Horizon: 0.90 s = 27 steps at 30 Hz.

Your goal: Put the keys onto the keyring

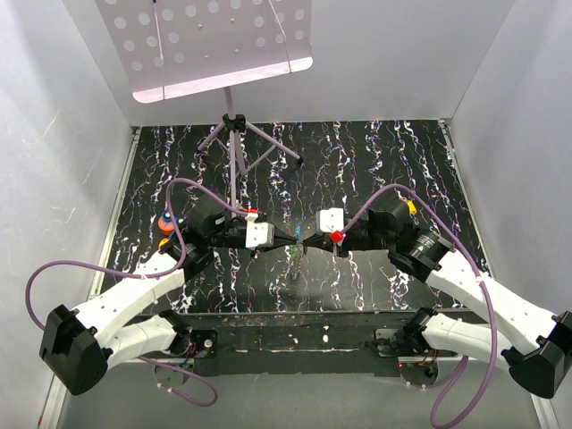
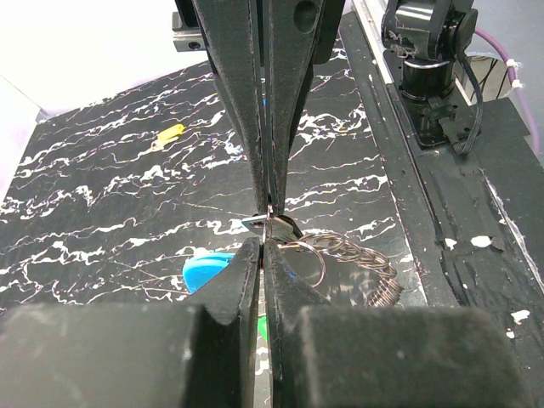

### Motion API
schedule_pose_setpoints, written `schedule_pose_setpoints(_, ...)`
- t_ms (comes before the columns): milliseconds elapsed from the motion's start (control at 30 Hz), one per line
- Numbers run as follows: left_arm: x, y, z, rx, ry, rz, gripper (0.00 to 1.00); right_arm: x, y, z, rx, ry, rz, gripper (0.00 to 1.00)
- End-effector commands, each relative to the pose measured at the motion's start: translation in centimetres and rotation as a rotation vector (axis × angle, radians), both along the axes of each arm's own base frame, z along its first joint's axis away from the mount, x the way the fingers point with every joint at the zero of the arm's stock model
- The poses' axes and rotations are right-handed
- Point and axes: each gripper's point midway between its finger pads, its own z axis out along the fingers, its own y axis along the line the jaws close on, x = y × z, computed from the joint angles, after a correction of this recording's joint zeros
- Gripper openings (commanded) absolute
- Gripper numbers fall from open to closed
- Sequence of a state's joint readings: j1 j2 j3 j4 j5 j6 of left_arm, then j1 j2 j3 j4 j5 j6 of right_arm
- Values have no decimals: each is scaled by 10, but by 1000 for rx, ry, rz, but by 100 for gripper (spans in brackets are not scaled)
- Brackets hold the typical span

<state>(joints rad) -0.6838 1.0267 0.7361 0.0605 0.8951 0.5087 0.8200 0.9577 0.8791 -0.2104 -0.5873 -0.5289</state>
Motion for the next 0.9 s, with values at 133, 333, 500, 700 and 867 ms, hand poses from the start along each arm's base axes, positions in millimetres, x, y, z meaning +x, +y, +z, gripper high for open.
schedule_pose_setpoints(133,-1,-4,25,-53,-49,-6,0,-1,8,34,73,-71,39,1)
schedule_pose_setpoints(333,1,-4,27,-55,-33,8,0,-1,8,32,60,-82,46,1)
schedule_pose_setpoints(500,5,-5,28,-54,-16,30,0,-2,8,30,53,-92,51,1)
schedule_pose_setpoints(700,10,-5,30,-54,2,61,0,-3,8,28,42,-103,57,1)
schedule_pose_setpoints(867,13,-5,34,-68,19,81,0,-4,8,26,34,-114,60,1)
